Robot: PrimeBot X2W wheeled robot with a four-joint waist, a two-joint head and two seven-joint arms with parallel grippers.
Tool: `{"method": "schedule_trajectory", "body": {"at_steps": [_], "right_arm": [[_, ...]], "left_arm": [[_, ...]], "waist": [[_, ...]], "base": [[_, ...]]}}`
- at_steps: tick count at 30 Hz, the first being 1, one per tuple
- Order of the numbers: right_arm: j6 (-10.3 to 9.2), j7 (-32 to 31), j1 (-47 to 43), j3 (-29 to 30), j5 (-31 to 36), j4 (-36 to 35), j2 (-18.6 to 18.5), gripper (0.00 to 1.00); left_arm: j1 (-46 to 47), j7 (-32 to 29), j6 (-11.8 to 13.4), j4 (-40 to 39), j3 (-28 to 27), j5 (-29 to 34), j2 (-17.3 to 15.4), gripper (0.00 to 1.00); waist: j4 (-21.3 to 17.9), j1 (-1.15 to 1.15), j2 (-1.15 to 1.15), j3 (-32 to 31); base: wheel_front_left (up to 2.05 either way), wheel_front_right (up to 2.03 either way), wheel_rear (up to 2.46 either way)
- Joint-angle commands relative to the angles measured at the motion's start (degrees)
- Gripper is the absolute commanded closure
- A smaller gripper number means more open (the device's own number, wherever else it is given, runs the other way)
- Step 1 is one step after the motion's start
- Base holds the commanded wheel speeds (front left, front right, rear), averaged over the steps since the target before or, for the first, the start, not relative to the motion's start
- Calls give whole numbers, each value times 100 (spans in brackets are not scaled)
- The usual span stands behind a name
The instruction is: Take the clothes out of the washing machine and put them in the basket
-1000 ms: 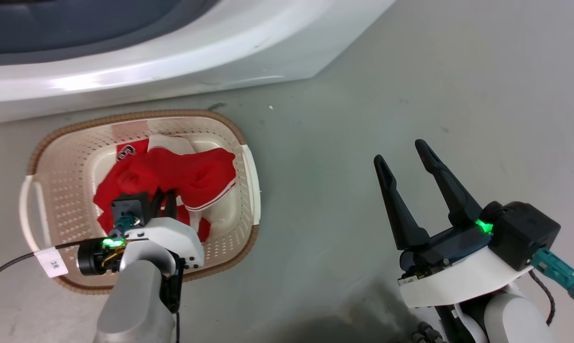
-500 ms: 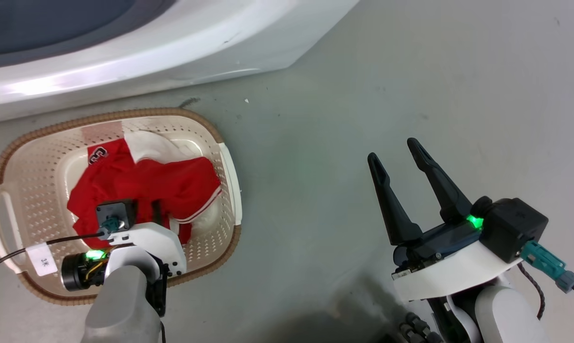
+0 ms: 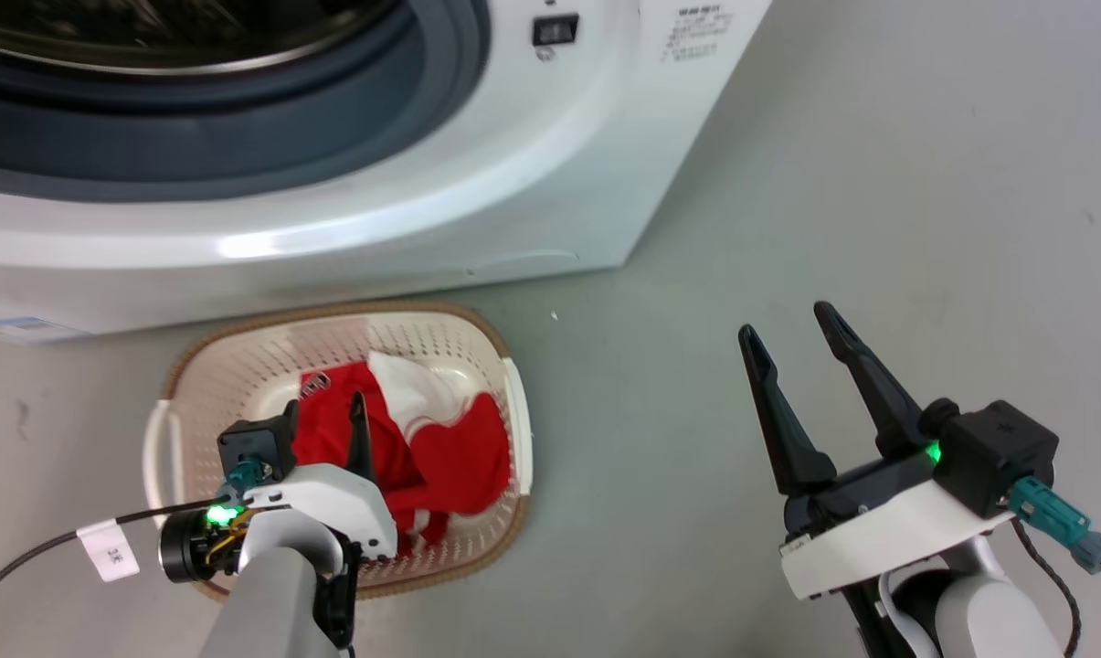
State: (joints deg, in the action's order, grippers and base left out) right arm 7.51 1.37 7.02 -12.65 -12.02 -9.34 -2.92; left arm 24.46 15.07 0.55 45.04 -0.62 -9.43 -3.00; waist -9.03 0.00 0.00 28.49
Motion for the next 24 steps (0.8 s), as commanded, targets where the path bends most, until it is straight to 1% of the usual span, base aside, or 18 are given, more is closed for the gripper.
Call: {"method": "schedule_trajectory", "body": {"at_steps": [1, 3, 4, 11, 14, 19, 24], "right_arm": [[-4, -83, -167, 57, 41, -70, 8, 0], [-4, -145, -260, 104, 59, -105, 8, 0], [-4, -246, -426, 173, 104, -145, 8, 0], [-4, -458, -847, 350, 166, -311, 8, 0], [-4, -513, -983, 440, 292, -370, 8, 0], [-4, -566, -1216, 597, 454, -452, 9, 0], [-4, -607, -1461, 724, 515, -469, 8, 0]], "left_arm": [[-196, 14, -43, -202, 129, -126, 18, 0], [-306, 14, -27, -387, 251, -243, 16, 0], [-449, 15, 32, -716, 448, -376, 17, 0], [-758, 15, 117, -1561, 882, -405, 17, 0], [-872, 15, 137, -1933, 1046, -383, 16, 0], [-1053, 15, 196, -2509, 1183, -294, 14, 0], [-1331, 15, 263, -2965, 1121, -176, -10, 0]], "waist": [[330, 0, 0, -605], [395, 0, 0, -820], [488, 0, 0, -1137], [635, 0, 0, -1793], [674, 0, 0, -2018], [737, 0, 0, -2345], [806, 0, 0, -2669]], "base": [[0, 0, 0], [0, 0, 0], [0, 0, 0], [0, 0, 0], [0, 0, 0], [0, 0, 0], [0, 0, 0]]}}
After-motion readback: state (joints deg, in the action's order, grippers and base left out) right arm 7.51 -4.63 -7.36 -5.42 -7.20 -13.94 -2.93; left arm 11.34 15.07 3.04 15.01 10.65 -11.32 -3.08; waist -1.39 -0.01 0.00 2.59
